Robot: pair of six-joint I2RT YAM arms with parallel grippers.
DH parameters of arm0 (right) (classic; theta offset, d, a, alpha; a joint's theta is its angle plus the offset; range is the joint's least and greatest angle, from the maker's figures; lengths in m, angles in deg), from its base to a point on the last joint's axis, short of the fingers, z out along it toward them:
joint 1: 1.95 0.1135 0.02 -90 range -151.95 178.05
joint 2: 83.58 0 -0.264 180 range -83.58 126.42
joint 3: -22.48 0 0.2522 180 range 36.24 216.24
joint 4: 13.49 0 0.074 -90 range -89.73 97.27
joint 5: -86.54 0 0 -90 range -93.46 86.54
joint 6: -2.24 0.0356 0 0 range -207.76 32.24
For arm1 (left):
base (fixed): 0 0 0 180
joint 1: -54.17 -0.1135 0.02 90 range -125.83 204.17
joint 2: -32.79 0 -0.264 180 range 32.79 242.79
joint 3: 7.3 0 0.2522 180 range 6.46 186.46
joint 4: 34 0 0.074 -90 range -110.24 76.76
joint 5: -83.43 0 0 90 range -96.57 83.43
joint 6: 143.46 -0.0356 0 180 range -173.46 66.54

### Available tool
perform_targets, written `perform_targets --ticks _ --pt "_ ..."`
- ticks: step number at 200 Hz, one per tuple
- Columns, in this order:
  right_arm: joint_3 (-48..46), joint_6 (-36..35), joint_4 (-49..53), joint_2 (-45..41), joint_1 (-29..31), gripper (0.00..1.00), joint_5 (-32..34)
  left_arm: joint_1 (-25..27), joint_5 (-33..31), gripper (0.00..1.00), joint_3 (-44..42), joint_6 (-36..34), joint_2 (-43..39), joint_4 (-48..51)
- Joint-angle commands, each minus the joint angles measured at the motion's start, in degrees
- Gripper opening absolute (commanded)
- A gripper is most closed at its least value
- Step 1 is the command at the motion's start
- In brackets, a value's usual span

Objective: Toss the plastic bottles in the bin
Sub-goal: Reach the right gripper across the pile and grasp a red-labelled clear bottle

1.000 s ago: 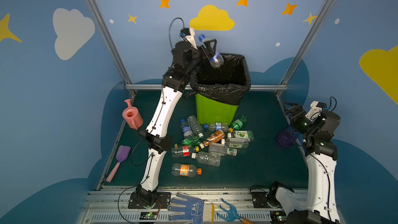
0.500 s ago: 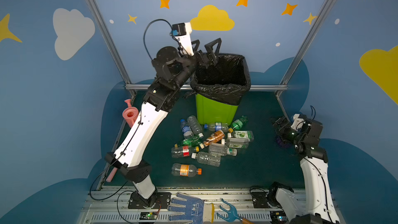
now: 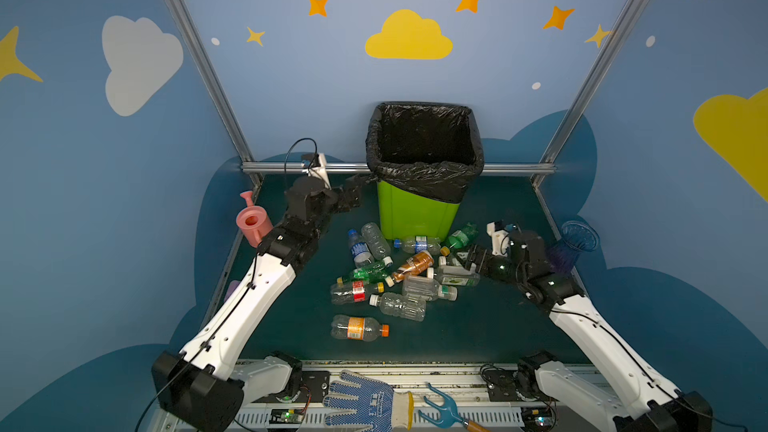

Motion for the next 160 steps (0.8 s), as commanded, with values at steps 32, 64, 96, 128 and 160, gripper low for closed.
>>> perform_targets --ticks 32,64,96,128,160 --pt "11.01 -12.45 -1.81 14.87 21.92 0.94 9.93 -7.35 -3.15 1.0 -12.05 6.58 -9.57 7.02" --pt "20.87 -17.73 -0.34 27.14 32.6 0.94 10.51 -12.41 -3.18 1.0 -16.46 9.87 -10.94 8.38" --pt "34.66 -25.79 8.61 40.59 40.6 0.91 10.26 -15.0 -2.26 1.0 -18.21 9.74 -11.77 9.46" --pt "45.59 -31.55 17.75 50.93 44.9 0.84 10.89 -16.95 -1.78 1.0 -19.04 10.05 -13.07 10.55" --pt "50.66 -34.73 22.54 56.13 47.25 0.81 12.02 -18.53 -1.25 1.0 -20.33 9.98 -14.47 10.8"
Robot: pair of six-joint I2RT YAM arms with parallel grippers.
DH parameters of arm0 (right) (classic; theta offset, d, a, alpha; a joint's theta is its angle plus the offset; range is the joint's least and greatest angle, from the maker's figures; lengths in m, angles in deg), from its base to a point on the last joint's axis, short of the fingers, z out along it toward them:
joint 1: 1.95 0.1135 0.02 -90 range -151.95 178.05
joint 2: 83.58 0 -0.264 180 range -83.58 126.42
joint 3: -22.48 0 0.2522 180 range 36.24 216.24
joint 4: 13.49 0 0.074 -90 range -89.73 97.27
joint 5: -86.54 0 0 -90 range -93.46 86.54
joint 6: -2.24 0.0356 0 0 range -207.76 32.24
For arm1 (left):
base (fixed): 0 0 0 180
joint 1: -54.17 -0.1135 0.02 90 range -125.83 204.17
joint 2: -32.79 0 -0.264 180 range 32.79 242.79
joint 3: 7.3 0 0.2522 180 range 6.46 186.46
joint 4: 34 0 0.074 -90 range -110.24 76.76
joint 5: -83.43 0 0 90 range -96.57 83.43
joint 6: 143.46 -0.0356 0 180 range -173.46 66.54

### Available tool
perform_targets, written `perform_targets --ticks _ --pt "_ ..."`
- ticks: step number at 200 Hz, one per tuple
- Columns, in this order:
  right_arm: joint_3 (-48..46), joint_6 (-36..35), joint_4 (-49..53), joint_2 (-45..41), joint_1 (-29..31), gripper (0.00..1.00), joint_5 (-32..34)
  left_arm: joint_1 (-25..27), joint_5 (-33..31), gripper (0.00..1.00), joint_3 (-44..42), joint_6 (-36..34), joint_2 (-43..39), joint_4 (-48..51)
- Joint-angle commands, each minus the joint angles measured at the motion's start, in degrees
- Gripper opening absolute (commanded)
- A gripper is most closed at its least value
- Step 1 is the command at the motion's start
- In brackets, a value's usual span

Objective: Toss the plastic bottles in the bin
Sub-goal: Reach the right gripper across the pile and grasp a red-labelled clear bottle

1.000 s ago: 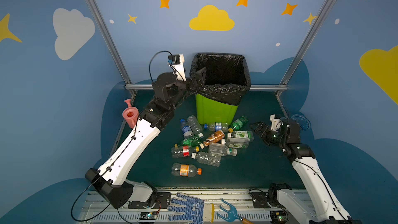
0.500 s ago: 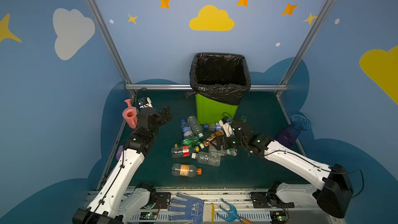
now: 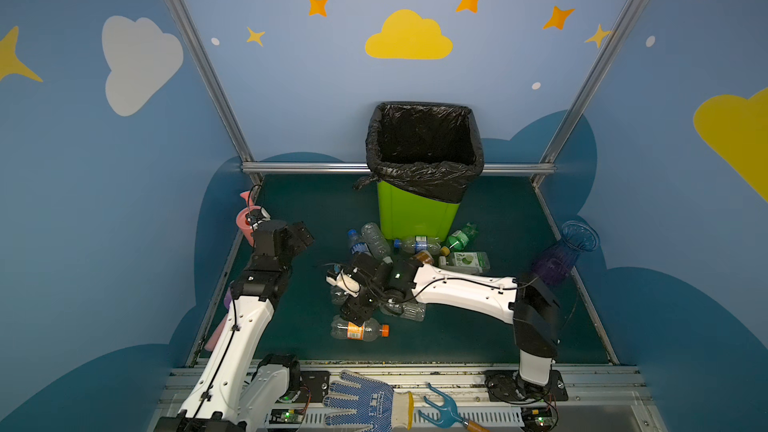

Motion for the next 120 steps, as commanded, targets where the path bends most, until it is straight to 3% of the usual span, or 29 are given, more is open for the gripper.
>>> perform_targets --ticks 1,55,120 --pt "3.53 -5.12 8.31 2.41 1.2 0.81 1.86 -1.11 0.55 1.0 -1.01 0.29 -1.16 1.25" --pt "10.07 -10.01 15.99 9.84 4.23 0.8 5.0 -2.46 1.72 1.0 -2.35 1.33 -1.59 1.35" --pt "17.2 -13.55 21.58 17.26 7.08 0.72 7.28 -3.29 2.31 1.0 -2.86 1.6 -1.45 1.45"
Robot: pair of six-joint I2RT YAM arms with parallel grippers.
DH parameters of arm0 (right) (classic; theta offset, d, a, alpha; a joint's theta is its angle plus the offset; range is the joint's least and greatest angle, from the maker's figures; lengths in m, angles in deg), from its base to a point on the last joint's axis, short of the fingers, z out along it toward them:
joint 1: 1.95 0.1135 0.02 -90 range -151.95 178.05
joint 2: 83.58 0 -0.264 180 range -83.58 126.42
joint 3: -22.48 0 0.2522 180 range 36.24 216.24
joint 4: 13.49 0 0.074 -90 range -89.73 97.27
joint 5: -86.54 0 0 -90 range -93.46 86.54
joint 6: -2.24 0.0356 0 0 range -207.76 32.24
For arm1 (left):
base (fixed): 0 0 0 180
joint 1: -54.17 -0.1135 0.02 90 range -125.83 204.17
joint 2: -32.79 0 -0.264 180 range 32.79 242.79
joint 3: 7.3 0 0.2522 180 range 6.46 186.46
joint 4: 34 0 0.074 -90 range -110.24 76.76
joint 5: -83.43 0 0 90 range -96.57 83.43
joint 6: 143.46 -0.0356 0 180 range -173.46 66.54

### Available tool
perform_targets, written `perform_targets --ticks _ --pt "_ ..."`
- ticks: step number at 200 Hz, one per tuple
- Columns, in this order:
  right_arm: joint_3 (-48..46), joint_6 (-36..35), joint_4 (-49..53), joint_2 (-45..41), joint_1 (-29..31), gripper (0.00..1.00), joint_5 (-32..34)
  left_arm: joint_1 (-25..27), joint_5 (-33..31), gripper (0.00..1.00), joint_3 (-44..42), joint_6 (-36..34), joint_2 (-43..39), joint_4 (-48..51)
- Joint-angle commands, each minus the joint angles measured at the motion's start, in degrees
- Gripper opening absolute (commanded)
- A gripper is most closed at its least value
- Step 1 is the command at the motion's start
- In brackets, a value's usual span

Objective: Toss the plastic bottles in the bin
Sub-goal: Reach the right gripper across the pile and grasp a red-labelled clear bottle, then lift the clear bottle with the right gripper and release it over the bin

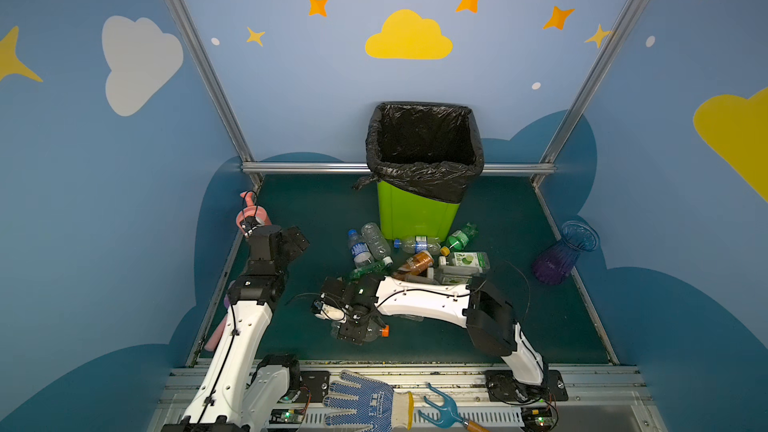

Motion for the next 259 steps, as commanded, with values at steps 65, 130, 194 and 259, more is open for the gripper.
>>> perform_targets --ticks 65,130,194,259 --pt "7.83 -1.97 7.03 5.02 1.65 0.52 3.71 -0.87 0.66 1.0 -0.69 0.49 -0.16 0.63" --pt "11.99 -5.2 5.76 -10.13 -1.93 0.42 11.66 -1.27 0.91 1.0 -0.78 0.3 0.32 0.18" --pt "15.33 -30.06 -28.28 -34.28 -9.55 0.42 28.35 -0.86 7.91 1.0 -1.37 -4.19 4.23 -2.57" --pt "35.13 -13.58 -23.04 -25.55 -35.32 0.45 7.22 13.07 -2.87 1.0 0.3 -10.07 7.25 -2.93"
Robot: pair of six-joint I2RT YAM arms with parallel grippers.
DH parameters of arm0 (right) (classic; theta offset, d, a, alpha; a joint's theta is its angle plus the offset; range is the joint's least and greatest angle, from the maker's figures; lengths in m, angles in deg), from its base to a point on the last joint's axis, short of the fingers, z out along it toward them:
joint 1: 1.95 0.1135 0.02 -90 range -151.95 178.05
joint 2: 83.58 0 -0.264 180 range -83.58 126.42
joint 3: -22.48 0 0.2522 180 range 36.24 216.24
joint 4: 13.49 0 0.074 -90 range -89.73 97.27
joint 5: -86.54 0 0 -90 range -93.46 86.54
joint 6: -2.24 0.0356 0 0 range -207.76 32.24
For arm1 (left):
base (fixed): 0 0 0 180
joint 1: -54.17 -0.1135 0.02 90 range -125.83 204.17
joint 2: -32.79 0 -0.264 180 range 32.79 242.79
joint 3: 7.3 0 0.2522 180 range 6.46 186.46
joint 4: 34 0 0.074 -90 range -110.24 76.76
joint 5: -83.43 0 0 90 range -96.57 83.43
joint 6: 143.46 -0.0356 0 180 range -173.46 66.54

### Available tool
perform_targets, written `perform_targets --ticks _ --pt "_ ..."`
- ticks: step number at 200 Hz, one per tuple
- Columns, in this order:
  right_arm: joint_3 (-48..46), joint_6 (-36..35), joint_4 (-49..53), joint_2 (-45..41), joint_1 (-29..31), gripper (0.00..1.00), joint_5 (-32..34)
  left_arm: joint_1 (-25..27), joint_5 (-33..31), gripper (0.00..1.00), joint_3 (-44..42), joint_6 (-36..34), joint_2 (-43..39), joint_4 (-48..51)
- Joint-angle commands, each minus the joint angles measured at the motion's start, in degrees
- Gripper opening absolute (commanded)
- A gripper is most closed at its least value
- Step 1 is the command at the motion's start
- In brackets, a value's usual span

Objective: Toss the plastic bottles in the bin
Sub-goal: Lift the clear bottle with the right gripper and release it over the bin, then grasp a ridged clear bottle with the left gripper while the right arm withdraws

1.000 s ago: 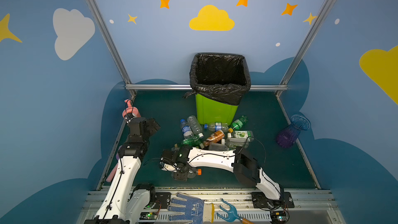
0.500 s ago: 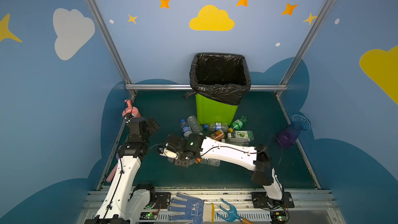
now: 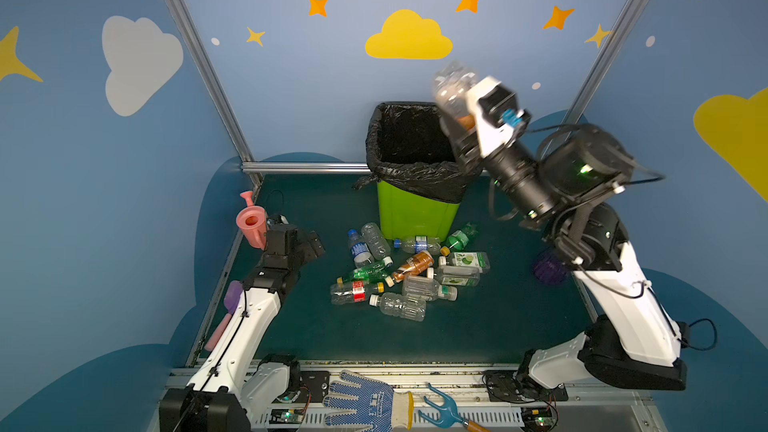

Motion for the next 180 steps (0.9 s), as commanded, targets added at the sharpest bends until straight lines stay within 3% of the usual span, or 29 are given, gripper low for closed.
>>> perform_targets --ticks 1,23,33,54,70,128,180 --pt "10.08 11.21 11.19 12.98 -9.86 0.45 -10.84 5.68 -6.45 1.0 1.63 -4.33 0.74 -0.69" --pt "30.51 17.54 25.78 29.06 -16.49 0.5 -15.13 11.98 -10.57 1.0 3.27 -8.22 1.82 -0.55" --pt "31.98 20.74 26.2 31.53 -19.15 0.56 -15.14 14.61 -12.14 1.0 3.74 -10.14 2.11 -0.34" --pt "27.23 28.06 21.8 28.57 -24.14 0.77 -17.96 19.99 -14.51 1.0 3.74 -15.7 1.45 -0.1" --pt "23.08 29.1 17.09 23.61 -24.48 0.91 -17.93 24.25 -15.57 1.0 2.91 -20.44 -0.13 -0.87" --pt "8.71 29.62 6.25 6.81 -21.08 0.93 -18.34 39.08 -11.88 1.0 2.84 -34.64 0.44 0.05" --pt "-19.53 31.66 0.47 -9.47 -24.43 0.95 -11.36 47.57 -4.93 1.0 7.27 -42.04 9.94 6.65"
